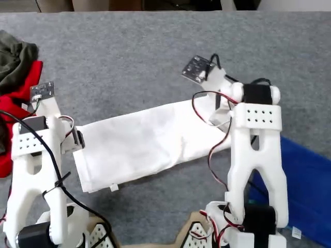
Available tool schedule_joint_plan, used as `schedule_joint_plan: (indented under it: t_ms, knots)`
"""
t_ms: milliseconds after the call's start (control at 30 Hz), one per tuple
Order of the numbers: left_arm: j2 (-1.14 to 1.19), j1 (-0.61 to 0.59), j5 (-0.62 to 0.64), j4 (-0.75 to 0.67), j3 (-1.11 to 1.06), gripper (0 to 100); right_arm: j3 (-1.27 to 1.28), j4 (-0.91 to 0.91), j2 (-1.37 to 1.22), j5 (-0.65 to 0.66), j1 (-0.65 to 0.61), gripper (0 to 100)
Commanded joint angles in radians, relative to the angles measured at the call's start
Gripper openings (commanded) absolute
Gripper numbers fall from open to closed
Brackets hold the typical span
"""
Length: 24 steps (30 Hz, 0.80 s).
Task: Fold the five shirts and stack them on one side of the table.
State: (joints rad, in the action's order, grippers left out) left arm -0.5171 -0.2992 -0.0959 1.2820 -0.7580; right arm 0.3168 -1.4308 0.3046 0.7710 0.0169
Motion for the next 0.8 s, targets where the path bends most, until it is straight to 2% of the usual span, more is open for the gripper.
schedule_joint_plan:
  t_ms: [0,133,500,767]
  knots:
    - [-0.001,-0.014,0.012,0.034,0.061,21,0.030,0.026,0.050,-0.008,0.042,0.7]
    - [0.035,-0.021,0.009,-0.008,0.009,21,0.042,0.026,0.050,-0.006,0.062,0.7]
    - [0.295,-0.052,0.009,-0.281,-0.091,21,0.044,0.025,0.050,-0.005,0.059,0.7]
    - [0.354,-0.052,0.008,-0.282,-0.058,21,0.044,0.025,0.050,-0.005,0.058,0.6]
